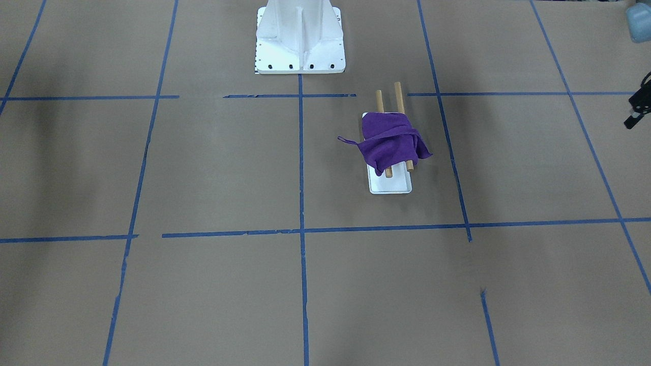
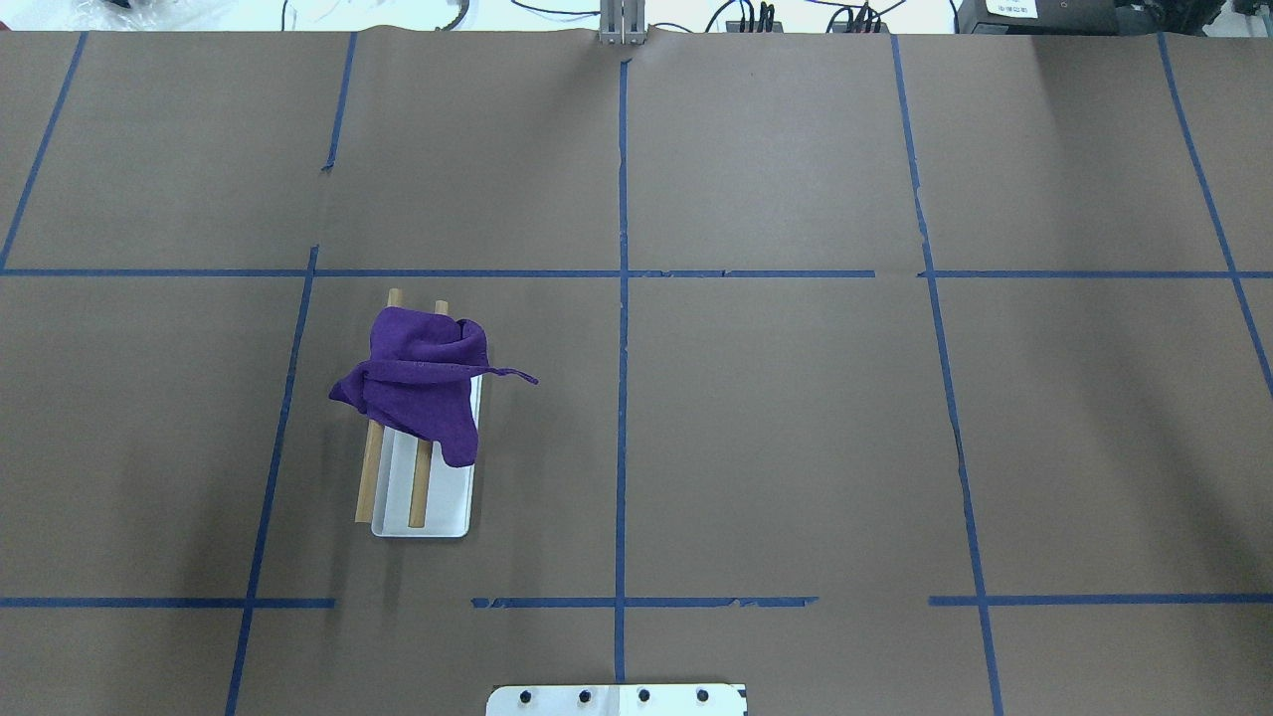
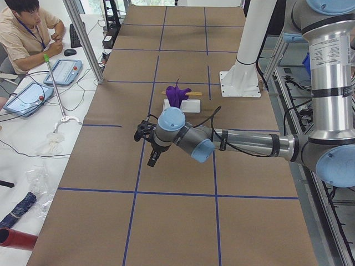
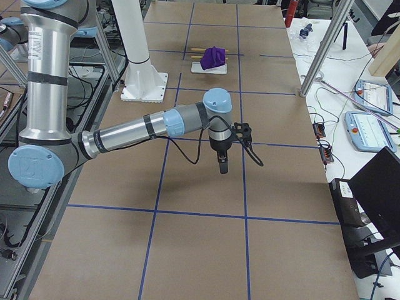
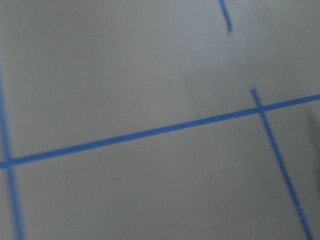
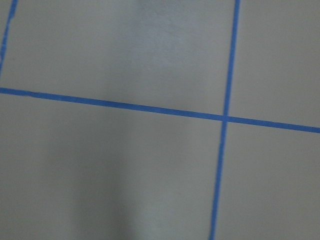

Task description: Hang towel on rack

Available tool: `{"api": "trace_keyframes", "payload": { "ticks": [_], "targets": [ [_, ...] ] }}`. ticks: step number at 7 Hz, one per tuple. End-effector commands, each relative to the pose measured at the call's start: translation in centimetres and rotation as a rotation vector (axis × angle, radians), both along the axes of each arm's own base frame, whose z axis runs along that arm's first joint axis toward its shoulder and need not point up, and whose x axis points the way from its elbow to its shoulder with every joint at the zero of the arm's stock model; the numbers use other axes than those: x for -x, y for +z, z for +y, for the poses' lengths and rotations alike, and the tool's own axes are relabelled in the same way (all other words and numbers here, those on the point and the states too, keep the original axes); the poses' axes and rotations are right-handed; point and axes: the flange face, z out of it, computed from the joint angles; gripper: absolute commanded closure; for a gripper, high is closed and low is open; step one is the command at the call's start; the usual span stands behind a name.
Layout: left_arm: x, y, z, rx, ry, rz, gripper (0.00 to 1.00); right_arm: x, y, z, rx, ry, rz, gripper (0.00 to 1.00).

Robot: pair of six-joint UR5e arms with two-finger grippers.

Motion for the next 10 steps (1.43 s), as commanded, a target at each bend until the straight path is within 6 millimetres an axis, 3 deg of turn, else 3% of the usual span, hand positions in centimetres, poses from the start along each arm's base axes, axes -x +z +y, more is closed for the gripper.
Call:
{"api": "trace_keyframes", "payload": {
  "ticks": [1,2,3,4,5,10],
  "targets": [
    [5.1,1.5,0.6,0.124,0.023,-0.064,0.00,-7.4,3.8,2.6,0.039,-0.097,0.009,0.00],
    [5.1,0.0,0.1,0.200,0.025,-0.066,0.00,-7.4,4.5,3.2,0.083,-0.095,-0.002,0.00],
    [5.7,2.0,0.7,0.262,0.006,-0.154,0.00,-7.3,5.4,3.2,0.099,-0.094,-0.006,0.00],
    [5.8,5.6,3.2,0.335,0.012,-0.189,0.00,-7.2,7.1,3.1,0.129,-0.098,-0.008,0.00],
    [5.5,6.9,4.5,0.368,0.022,-0.170,0.00,-7.1,8.8,3.7,0.153,-0.113,-0.010,0.00],
    [5.4,6.7,4.3,0.358,0.020,-0.158,0.00,-2.9,10.1,4.0,0.191,-0.199,-0.034,0.00]
  ]
}}
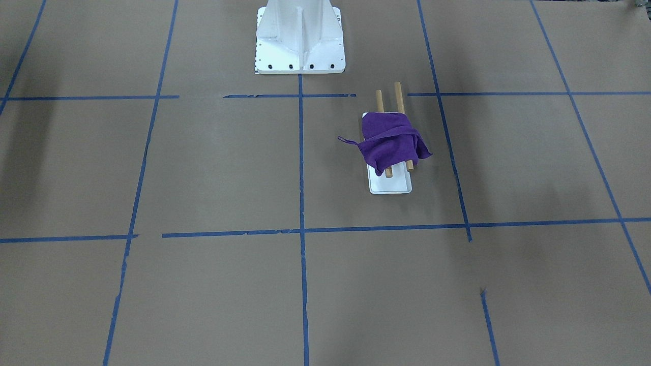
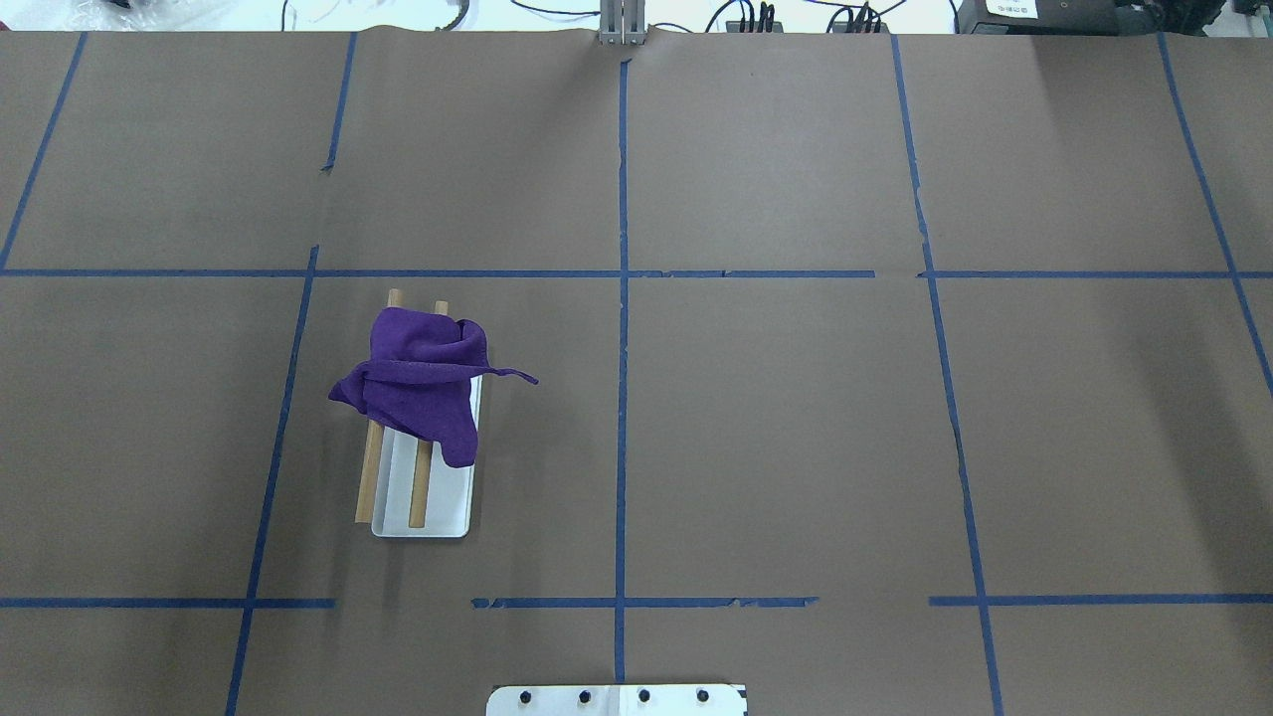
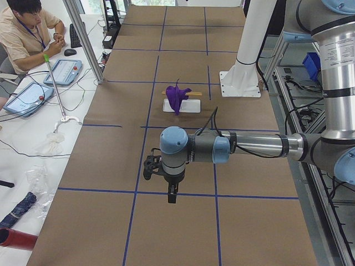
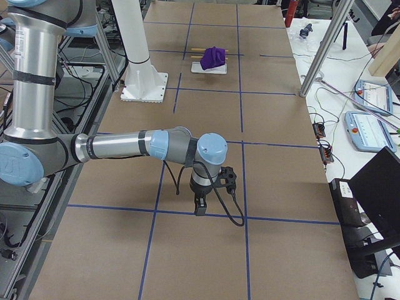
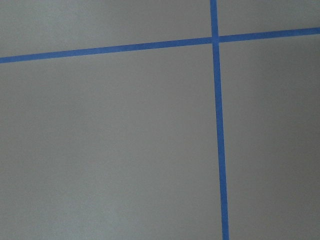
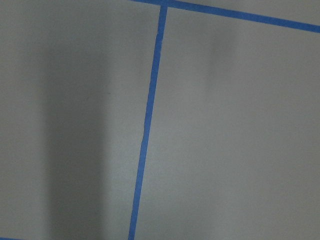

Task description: Hang towel on rack

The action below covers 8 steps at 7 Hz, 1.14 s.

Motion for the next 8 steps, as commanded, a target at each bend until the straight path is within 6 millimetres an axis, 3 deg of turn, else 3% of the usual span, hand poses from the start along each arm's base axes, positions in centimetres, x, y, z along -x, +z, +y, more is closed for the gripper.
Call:
{"api": "trace_keyframes", "payload": {
  "ticks": [1,2,3,4,6,8],
  "targets": [
    [0.0,-0.6,-0.3,-0.024,0.005,0.001,0.00,1.5,0.1,-0.1,0.009,-0.022,-0.037,0.00],
    [-0.2,-1.4,-1.3,-0.092,0.012,-0.002,0.00,1.5,0.1,-0.1,0.008,-0.023,-0.037,0.00],
    [-0.6,-3.2,-4.3,-0.169,0.019,-0.003,0.00,1.5,0.1,-0.2,0.001,-0.023,-0.037,0.00],
    [-0.8,-4.2,-5.3,-0.179,0.025,0.000,0.00,1.5,0.4,0.1,-0.010,-0.023,-0.039,0.00],
    [-1.6,-5.3,-5.6,-0.191,0.039,0.065,0.00,1.5,0.6,0.5,-0.017,-0.022,-0.039,0.00],
    [-1.6,-4.5,-5.2,-0.172,0.039,0.066,0.00,1.5,0.4,0.6,-0.022,-0.023,-0.041,0.00]
  ]
}}
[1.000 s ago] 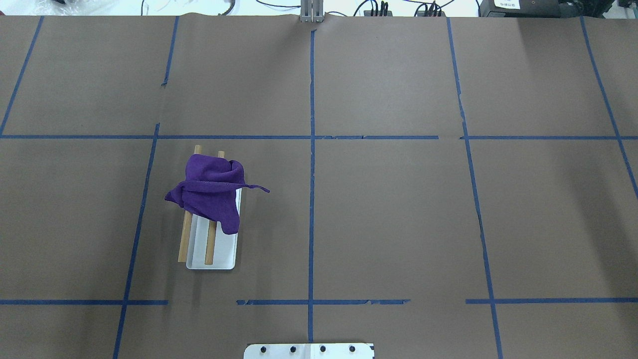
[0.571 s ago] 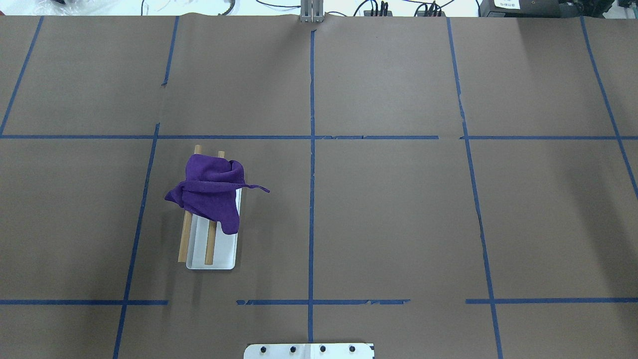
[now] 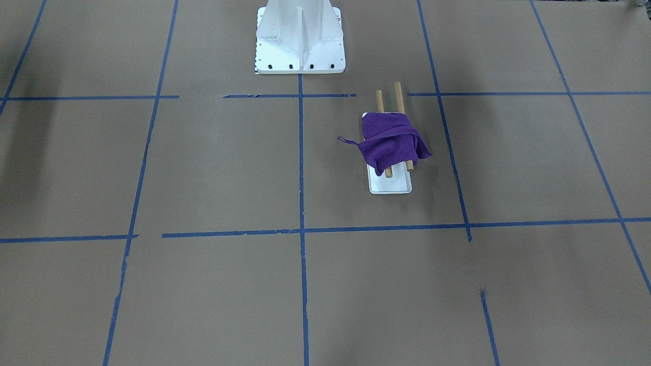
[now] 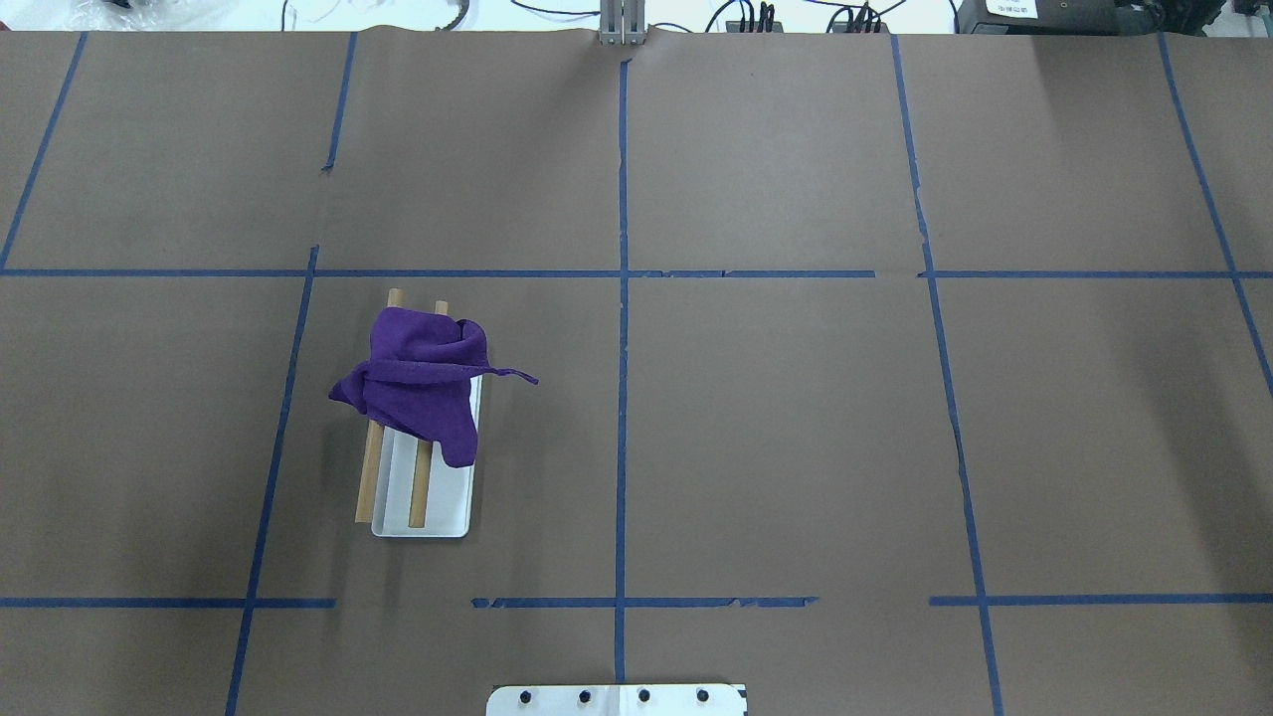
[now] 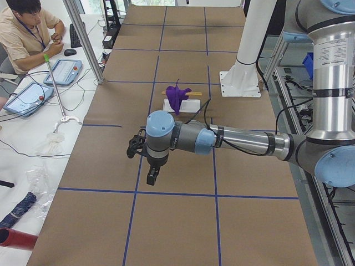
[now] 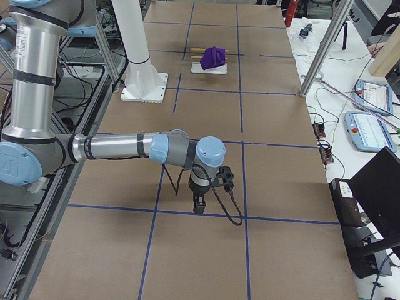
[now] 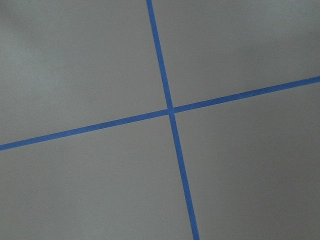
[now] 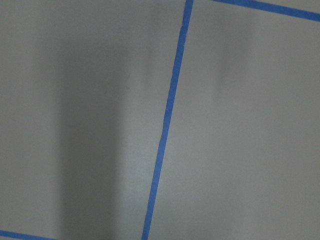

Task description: Hang towel on rack

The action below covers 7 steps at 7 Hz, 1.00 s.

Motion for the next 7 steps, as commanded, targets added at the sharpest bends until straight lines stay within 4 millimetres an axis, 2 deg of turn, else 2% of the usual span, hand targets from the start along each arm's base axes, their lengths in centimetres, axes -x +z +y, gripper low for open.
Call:
{"api": "trace_keyframes", "payload": {
  "ticks": [1,7],
  "targets": [
    [-0.11,0.48,0.27,0.012,0.002,0.005,0.00,0.02,-0.10,0.10,-0.003,0.000,-0.004,0.00],
    [-0.11,0.21,0.32,0.005,0.001,0.006,0.00,0.21,-0.22,0.54,0.000,0.004,-0.031,0.00]
  ]
}}
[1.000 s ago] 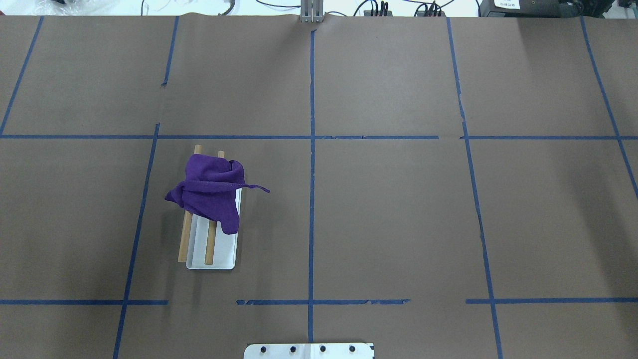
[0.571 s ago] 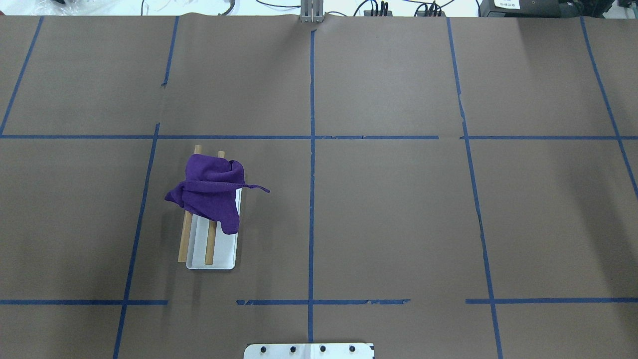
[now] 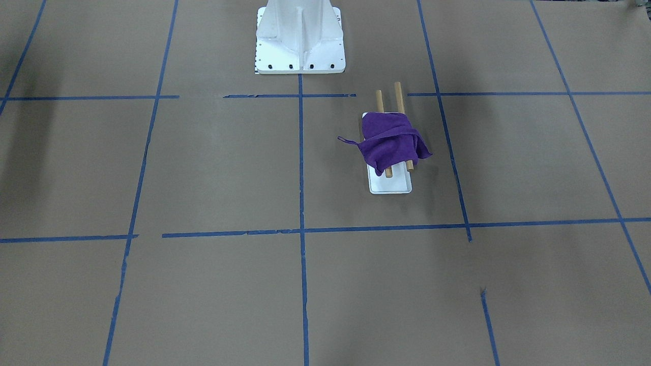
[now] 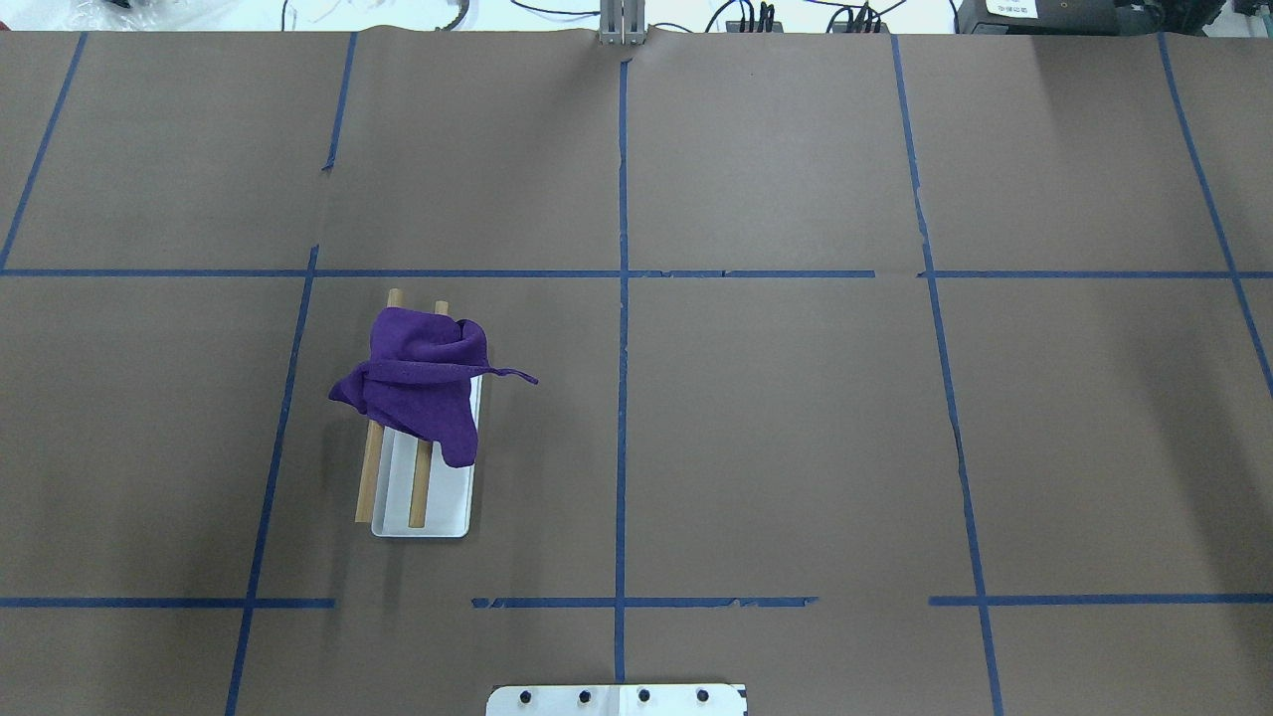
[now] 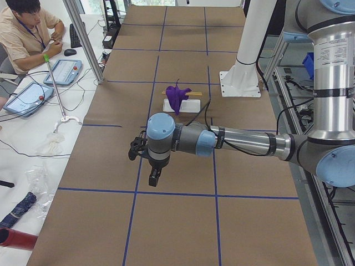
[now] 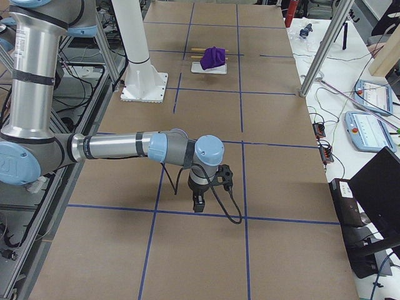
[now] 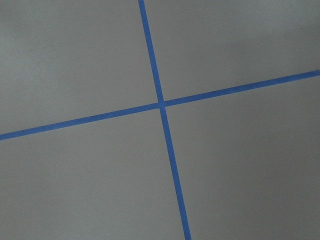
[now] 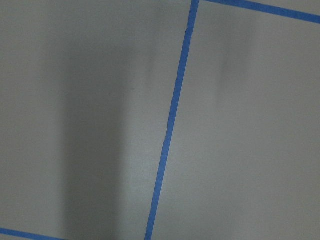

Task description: Hang towel on rack

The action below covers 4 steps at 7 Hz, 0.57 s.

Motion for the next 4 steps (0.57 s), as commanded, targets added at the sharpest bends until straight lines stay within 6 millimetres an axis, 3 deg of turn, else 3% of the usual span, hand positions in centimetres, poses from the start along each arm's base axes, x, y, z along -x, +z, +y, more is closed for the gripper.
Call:
{"api": "trace_keyframes", "payload": {
  "ticks": [1,4],
  "targets": [
    [0.00,-0.07,-0.02,-0.005,0.000,0.000,0.00,0.24,-0.27,-0.11,-0.013,0.005,-0.033,0.00],
    [0.00,-0.76,-0.23,-0.048,-0.002,0.001,0.00,0.28,-0.74,-0.65,-0.086,0.010,-0.038,0.00]
  ]
}}
